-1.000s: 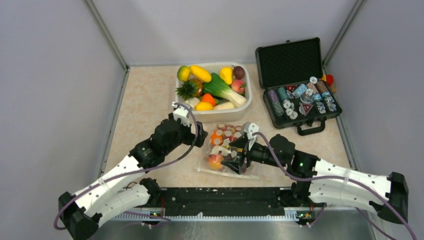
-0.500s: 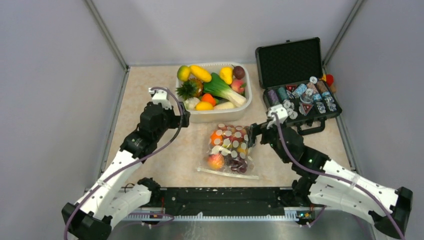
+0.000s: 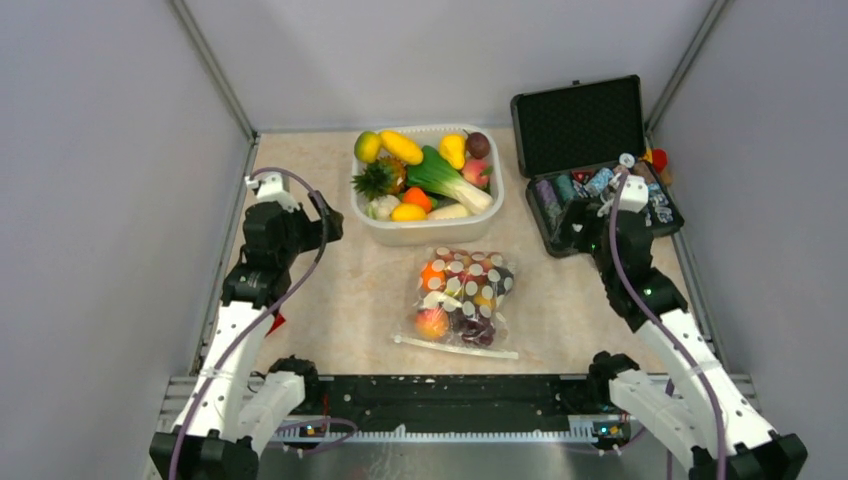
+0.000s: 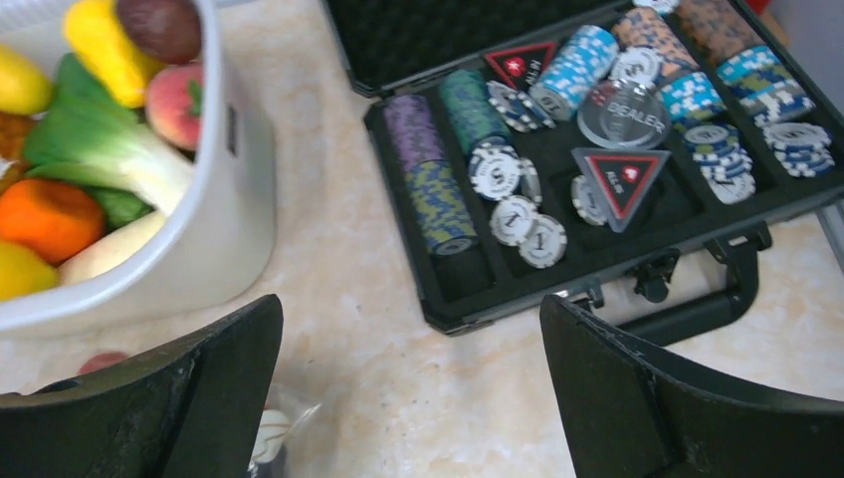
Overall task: Place the food in the zip-top bag and seal the zipper
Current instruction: Reset both arms
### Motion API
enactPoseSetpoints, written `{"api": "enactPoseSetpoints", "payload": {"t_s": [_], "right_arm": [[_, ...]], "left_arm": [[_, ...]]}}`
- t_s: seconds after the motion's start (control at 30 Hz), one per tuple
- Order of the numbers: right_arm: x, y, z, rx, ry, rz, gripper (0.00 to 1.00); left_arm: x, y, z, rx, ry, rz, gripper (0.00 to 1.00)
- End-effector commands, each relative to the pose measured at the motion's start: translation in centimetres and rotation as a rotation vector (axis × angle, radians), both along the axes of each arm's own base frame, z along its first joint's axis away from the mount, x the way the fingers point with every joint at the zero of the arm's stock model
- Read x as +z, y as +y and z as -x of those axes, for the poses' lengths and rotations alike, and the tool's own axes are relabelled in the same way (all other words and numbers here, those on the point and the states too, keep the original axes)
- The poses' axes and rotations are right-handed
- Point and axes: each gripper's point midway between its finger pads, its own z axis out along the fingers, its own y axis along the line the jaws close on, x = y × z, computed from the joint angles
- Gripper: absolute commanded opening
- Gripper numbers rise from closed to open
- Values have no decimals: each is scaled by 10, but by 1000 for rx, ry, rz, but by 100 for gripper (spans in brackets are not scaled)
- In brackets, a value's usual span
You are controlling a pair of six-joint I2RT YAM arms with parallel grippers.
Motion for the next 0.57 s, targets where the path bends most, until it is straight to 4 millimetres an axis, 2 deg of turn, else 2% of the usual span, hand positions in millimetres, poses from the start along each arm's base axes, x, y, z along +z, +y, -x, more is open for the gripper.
{"api": "enactPoseSetpoints", "payload": {"t_s": [0.0,0.13,0.27,0.53], "right_arm": [[9,-8,-8,20,40,-63,99],[20,3,-3,90,-19,-108,99],[13,15,4,134,-42,-189,99],[-5,9,7,80,-21,-216,99]], "left_arm": [[18,12,-2,93,-25,52,99],[16,31,7,230,-19,74,99],[18,44,16,314,-56,97,99],[26,46,20,321,-96,97,99]]}}
